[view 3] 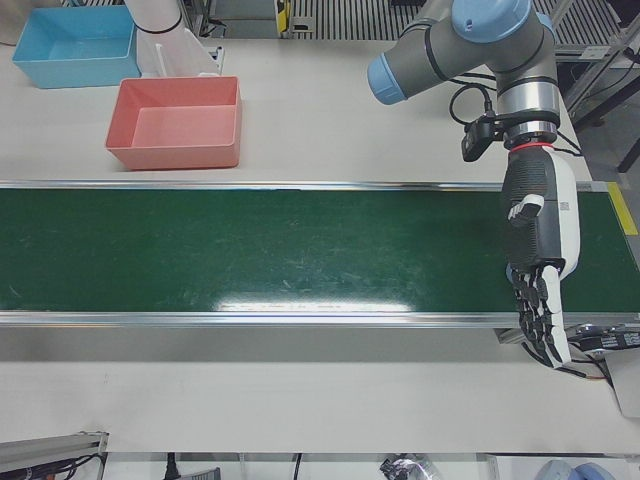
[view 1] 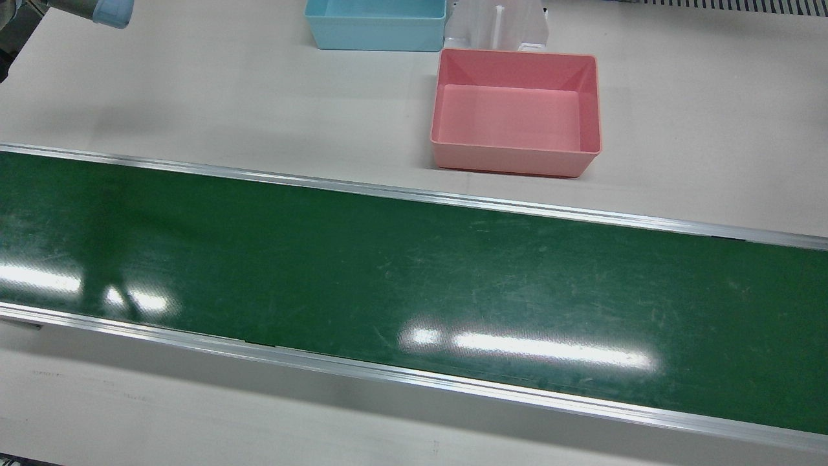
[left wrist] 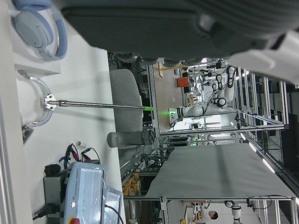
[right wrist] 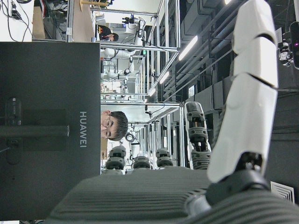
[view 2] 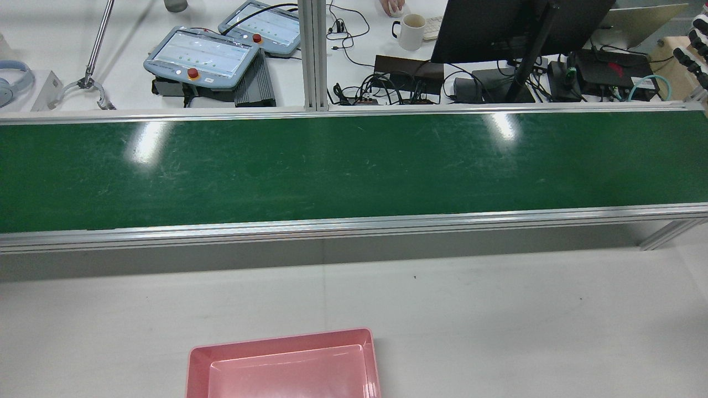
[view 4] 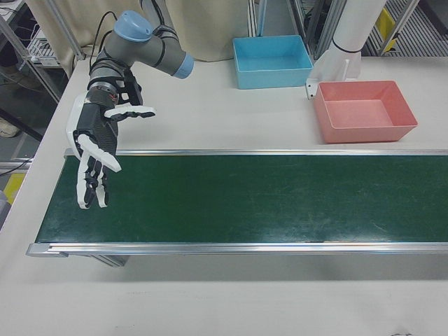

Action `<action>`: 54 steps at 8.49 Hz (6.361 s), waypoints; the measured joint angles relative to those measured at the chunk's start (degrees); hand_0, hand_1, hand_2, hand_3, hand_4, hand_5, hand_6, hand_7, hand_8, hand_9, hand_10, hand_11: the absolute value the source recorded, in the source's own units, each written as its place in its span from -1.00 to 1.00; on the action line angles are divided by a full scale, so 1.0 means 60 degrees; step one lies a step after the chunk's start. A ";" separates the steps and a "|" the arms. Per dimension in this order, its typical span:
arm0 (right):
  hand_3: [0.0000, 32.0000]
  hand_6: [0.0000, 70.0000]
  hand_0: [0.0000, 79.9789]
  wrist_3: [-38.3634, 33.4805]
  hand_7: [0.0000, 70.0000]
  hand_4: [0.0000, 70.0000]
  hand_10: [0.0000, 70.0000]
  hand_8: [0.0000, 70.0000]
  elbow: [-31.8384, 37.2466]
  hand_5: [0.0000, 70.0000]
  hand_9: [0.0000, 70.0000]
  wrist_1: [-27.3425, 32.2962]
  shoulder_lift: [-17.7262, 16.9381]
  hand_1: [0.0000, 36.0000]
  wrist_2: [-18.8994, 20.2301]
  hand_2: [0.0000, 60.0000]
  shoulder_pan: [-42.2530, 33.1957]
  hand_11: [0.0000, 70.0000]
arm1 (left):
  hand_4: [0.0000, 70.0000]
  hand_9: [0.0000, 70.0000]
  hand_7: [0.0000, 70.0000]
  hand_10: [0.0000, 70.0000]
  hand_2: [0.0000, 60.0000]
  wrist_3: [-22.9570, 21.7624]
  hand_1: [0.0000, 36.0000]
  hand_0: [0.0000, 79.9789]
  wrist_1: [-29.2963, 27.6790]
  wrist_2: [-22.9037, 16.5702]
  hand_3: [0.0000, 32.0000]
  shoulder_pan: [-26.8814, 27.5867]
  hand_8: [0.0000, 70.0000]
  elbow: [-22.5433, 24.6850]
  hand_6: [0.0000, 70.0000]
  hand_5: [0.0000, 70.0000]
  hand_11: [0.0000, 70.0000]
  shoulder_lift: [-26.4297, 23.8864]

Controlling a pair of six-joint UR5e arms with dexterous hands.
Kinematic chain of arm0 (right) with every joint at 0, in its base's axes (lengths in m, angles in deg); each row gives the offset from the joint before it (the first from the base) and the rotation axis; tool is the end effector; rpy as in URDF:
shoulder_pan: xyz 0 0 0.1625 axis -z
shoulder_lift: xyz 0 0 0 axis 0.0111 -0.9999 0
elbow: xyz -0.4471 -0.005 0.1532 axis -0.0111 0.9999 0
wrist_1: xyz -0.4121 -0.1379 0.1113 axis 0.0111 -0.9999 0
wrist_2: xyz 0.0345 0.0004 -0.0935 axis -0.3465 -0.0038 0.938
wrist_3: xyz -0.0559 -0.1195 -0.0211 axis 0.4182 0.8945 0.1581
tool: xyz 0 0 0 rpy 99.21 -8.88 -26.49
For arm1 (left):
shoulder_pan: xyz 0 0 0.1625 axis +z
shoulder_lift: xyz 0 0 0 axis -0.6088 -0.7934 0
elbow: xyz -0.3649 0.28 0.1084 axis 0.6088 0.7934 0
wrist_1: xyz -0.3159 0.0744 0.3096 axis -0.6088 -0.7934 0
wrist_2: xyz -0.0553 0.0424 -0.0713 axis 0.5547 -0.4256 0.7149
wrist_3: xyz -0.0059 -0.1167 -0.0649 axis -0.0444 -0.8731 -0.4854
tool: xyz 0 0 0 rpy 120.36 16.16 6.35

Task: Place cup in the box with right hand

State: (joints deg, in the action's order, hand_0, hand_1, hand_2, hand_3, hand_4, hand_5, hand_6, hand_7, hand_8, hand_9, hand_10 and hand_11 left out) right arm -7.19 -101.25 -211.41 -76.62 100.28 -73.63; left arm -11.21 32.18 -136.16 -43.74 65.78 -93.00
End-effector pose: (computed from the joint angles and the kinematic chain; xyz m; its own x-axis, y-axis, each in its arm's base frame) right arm 0.0235 -0.5514 0.6288 -0.9992 -0.0200 -0.0335 0.0281 0.2240 -0.9742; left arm -0.0298 -0.6486 0.5541 -0.9753 -0.2032 -0.0865 0.1157 -0.1369 -0.9838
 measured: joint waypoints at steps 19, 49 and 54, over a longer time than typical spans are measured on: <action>-0.81 -0.92 0.35 0.0009 -0.71 -0.58 -0.85 -0.92 -0.0044 -0.82 -0.93 0.0003 0.0000 0.22 0.0000 -0.60 -0.0005 -0.73 | -1.00 -1.00 -1.00 -1.00 -1.00 0.0008 -1.00 -1.00 -0.0014 0.0000 -1.00 0.0005 -1.00 0.0012 -1.00 -1.00 -1.00 0.0015; -0.71 -0.93 0.36 0.0015 -0.73 -0.63 -0.88 -0.90 -0.0058 -0.81 -0.92 0.0003 -0.0009 0.25 0.0000 -0.62 -0.0015 -0.77 | -1.00 -1.00 -1.00 -1.00 -1.00 0.0013 -1.00 -1.00 -0.0008 0.0000 -1.00 0.0004 -1.00 0.0011 -1.00 -1.00 -1.00 0.0014; -0.73 -0.93 0.35 0.0016 -0.71 -0.61 -0.87 -0.91 -0.0051 -0.81 -0.92 0.0003 -0.0014 0.23 0.0000 -0.63 -0.0019 -0.76 | -1.00 -1.00 -1.00 -1.00 -1.00 0.0009 -1.00 -1.00 -0.0008 0.0000 -1.00 0.0005 -1.00 0.0011 -1.00 -1.00 -1.00 0.0014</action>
State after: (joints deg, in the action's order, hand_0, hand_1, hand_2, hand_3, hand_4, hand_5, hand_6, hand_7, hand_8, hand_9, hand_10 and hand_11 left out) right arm -7.09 -101.56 -211.39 -76.71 100.27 -73.75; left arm -11.15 32.13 -136.17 -43.71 65.85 -92.91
